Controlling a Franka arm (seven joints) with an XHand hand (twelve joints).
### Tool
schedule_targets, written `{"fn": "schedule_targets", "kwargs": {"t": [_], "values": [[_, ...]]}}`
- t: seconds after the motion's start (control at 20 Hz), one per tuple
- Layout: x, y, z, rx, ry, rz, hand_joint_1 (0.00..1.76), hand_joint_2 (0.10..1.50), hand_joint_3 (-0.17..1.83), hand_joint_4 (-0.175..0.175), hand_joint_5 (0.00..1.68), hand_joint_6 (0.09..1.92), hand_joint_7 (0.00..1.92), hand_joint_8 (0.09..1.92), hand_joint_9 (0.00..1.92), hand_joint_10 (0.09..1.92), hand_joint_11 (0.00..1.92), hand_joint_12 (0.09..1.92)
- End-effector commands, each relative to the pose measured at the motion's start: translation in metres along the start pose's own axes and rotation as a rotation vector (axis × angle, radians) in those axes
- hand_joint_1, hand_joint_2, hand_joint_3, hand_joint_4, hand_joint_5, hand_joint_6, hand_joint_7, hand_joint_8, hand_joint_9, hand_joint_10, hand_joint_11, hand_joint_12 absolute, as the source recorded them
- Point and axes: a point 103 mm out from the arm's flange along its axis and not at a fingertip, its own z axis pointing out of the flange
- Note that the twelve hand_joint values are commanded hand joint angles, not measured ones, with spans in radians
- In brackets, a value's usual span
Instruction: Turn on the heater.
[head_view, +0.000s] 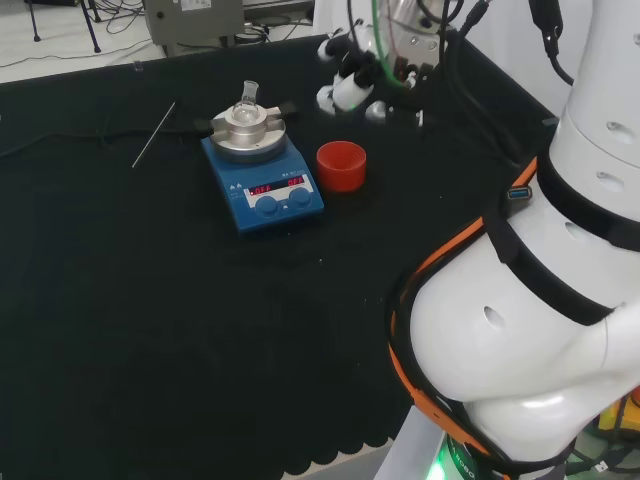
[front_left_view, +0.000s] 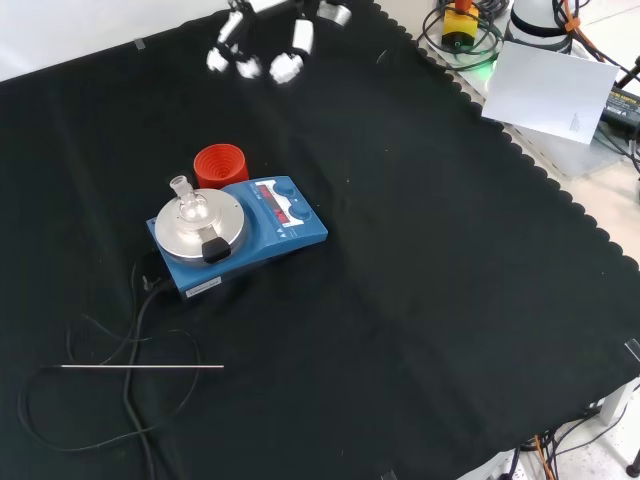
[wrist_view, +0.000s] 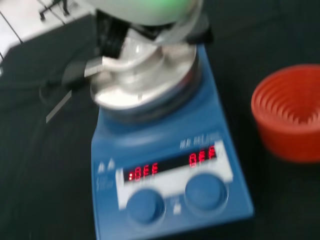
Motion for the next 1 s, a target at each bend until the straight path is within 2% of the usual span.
{"fn": "schedule_targets", "kwargs": {"t": [0.05, 0.2, 0.35, 0.4, 0.45, 0.5, 0.55, 0.6, 0.65, 0.8, 0.85, 0.95, 1.0], "values": [[0.042, -0.031, 0.039, 0.124, -0.134, -0.039, 1.15, 0.63, 0.79, -0.064, 0.48, 0.17, 1.20, 0.79, 1.42, 0.46, 1.36, 0.83], [0.049, -0.035, 0.048, 0.144, -0.154, -0.052, 1.36, 0.59, 0.83, -0.084, 0.49, 0.17, 1.22, 0.86, 1.49, 0.49, 1.51, 0.71], [0.045, -0.037, 0.050, 0.137, -0.194, -0.076, 1.40, 0.55, 0.89, -0.094, 0.51, 0.19, 1.23, 0.89, 1.52, 0.53, 1.59, 0.64], [0.047, -0.037, 0.051, 0.173, -0.277, -0.066, 1.41, 0.54, 0.91, -0.097, 0.52, 0.20, 1.24, 0.90, 1.53, 0.53, 1.61, 0.63], [0.062, -0.039, 0.057, 0.171, -0.149, -0.145, 1.33, 0.56, 0.89, -0.096, 0.53, 0.22, 1.27, 0.91, 1.55, 0.54, 1.63, 0.61], [0.063, -0.039, 0.059, 0.174, -0.099, -0.138, 1.26, 0.59, 0.85, -0.096, 0.53, 0.23, 1.30, 0.93, 1.57, 0.54, 1.66, 0.58], [0.065, -0.040, 0.064, 0.167, -0.152, -0.137, 1.23, 0.61, 0.82, -0.096, 0.53, 0.24, 1.32, 0.95, 1.59, 0.55, 1.67, 0.57], [0.060, -0.041, 0.066, 0.170, -0.175, -0.139, 1.21, 0.63, 0.80, -0.103, 0.52, 0.26, 1.34, 0.98, 1.64, 0.58, 1.72, 0.56], [0.060, -0.041, 0.069, 0.173, -0.209, -0.134, 1.21, 0.63, 0.79, -0.110, 0.52, 0.27, 1.37, 1.04, 1.68, 0.66, 1.80, 0.62], [0.050, -0.043, 0.074, 0.192, -0.260, -0.128, 1.23, 0.65, 0.79, -0.108, 0.54, 0.37, 1.47, 1.27, 1.78, 1.08, 1.91, 1.25], [0.051, -0.044, 0.076, 0.207, -0.272, -0.127, 1.24, 0.66, 0.80, -0.104, 0.55, 0.40, 1.51, 1.35, 1.82, 1.19, 1.91, 1.40], [0.039, -0.043, 0.077, 0.235, -0.304, -0.125, 1.29, 0.67, 0.83, -0.097, 0.55, 0.47, 1.62, 1.47, 1.89, 1.39, 1.92, 1.60], [0.063, -0.043, 0.088, 0.254, -0.327, -0.114, 1.34, 0.67, 0.87, -0.095, 0.53, 0.52, 1.68, 1.52, 1.91, 1.49, 1.92, 1.65]]}}
